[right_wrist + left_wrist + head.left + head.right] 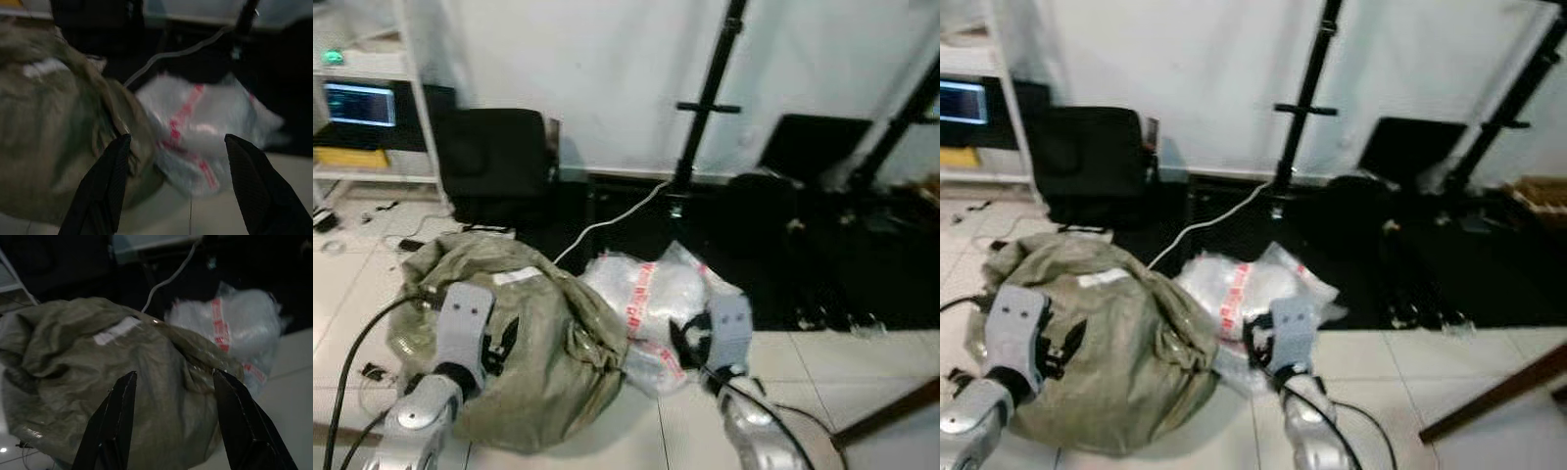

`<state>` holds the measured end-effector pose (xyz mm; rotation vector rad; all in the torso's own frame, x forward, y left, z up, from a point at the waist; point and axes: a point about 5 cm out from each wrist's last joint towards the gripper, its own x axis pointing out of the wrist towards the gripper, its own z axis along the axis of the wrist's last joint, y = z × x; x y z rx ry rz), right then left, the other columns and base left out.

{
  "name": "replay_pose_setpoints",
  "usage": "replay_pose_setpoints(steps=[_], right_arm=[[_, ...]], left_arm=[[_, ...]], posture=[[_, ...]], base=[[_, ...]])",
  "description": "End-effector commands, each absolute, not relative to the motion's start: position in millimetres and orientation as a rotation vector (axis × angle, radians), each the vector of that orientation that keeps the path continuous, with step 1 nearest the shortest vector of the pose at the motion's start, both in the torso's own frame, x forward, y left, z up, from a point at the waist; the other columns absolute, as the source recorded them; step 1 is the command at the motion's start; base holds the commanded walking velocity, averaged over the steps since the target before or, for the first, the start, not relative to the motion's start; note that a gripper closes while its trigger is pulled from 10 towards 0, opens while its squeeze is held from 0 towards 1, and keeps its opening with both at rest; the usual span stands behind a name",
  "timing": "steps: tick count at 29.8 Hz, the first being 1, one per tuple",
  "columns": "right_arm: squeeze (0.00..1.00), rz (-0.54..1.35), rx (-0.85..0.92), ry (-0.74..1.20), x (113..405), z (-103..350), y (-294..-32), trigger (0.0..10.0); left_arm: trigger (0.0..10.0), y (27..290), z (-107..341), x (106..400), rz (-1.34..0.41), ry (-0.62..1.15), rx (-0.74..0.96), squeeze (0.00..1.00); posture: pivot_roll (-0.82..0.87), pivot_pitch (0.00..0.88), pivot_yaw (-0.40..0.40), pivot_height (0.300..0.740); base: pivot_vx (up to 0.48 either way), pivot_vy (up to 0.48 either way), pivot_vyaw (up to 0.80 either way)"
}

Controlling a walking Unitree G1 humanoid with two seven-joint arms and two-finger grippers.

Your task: Setting the table

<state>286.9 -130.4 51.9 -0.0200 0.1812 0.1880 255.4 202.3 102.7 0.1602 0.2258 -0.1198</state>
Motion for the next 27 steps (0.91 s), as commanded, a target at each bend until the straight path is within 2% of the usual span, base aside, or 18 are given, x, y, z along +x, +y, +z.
replay_pose_setpoints(steps=[1,7,10,27], right_arm=[[0.00,0.164,-0.029,0.192,284,47,-140,10.0],[0.00,0.080,0.036,0.260,281,31,-153,10.0],[0.00,0.064,0.034,0.281,278,25,-155,10.0],[0.00,0.046,0.033,0.221,288,32,-152,10.0]], left_arm=[[10.0,198,96,254,-0.137,0.234,0.147,0.00],[10.0,197,79,250,-0.187,0.301,0.113,0.00],[10.0,195,68,248,-0.230,0.348,0.039,0.00],[10.0,192,70,257,-0.275,0.317,0.088,0.00]], posture=[[0.07,0.029,-0.003,0.740],[0.07,0.024,0.004,0.740],[0.06,0.020,0.015,0.740],[0.05,0.016,0.052,0.740]], base=[[0.000,0.000,-0.80],[0.000,0.000,-0.80],[0.000,0.000,-0.80],[0.000,0.000,-0.80]])
